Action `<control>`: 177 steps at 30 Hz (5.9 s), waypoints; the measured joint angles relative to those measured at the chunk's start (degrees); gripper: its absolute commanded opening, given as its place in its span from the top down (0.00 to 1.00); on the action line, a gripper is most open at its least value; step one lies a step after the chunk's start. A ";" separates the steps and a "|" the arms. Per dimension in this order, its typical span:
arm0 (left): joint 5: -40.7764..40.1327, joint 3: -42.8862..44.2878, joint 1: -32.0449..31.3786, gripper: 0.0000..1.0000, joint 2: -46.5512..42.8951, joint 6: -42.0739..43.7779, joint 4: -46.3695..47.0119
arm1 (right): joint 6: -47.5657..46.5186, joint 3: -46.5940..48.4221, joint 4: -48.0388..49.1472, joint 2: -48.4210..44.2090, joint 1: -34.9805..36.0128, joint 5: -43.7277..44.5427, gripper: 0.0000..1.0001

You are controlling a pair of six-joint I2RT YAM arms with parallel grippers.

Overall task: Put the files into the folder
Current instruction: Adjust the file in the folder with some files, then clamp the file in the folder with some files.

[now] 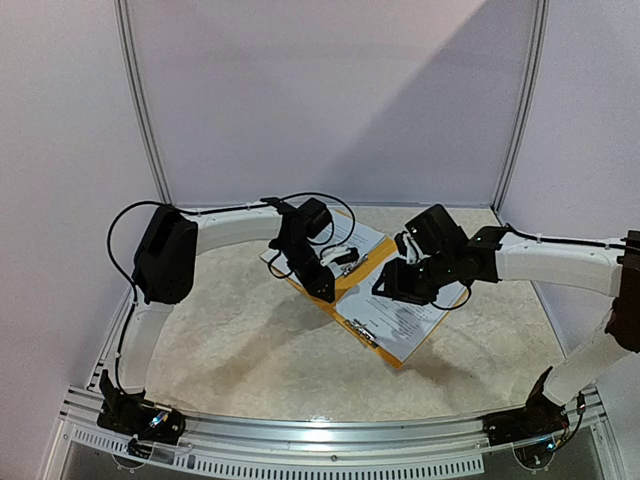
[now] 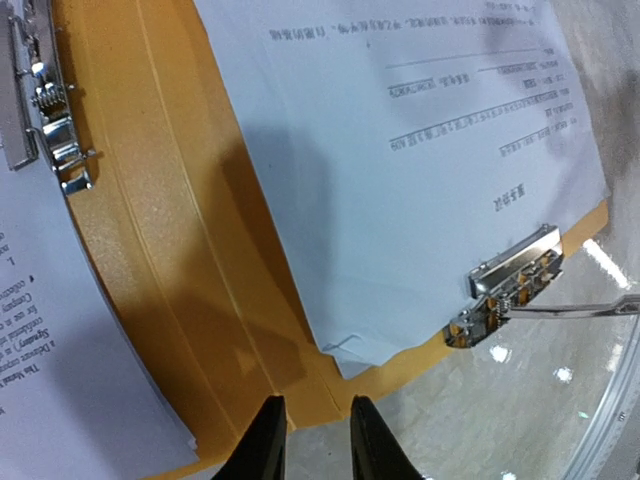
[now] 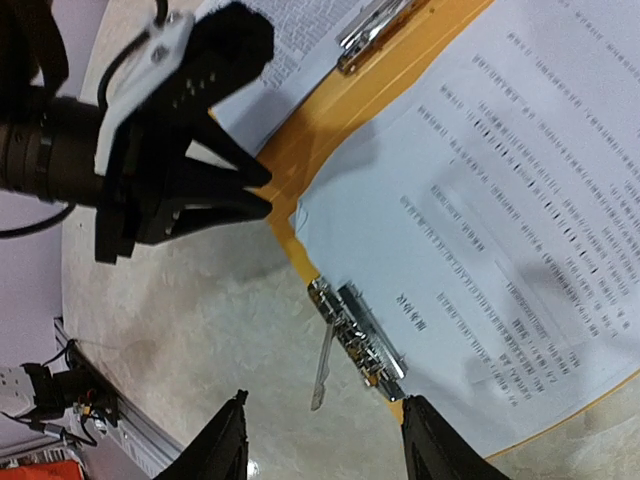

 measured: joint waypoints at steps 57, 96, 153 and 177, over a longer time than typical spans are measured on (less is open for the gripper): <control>0.24 -3.10 -5.92 0.74 0.48 -1.75 2.69 | 14.97 -10.40 17.22 5.09 4.15 -8.02 0.83; -0.13 -3.34 -5.97 0.75 0.48 -0.44 2.64 | 15.85 -15.30 19.67 5.14 4.37 -7.04 0.93; 2.16 -3.08 -6.08 0.75 0.68 2.82 -0.22 | 26.53 -28.81 40.79 3.54 4.42 -1.51 0.85; -6.43 13.09 -7.19 0.81 9.44 1.86 -0.20 | 26.56 -28.81 42.07 3.85 4.42 -1.46 0.86</control>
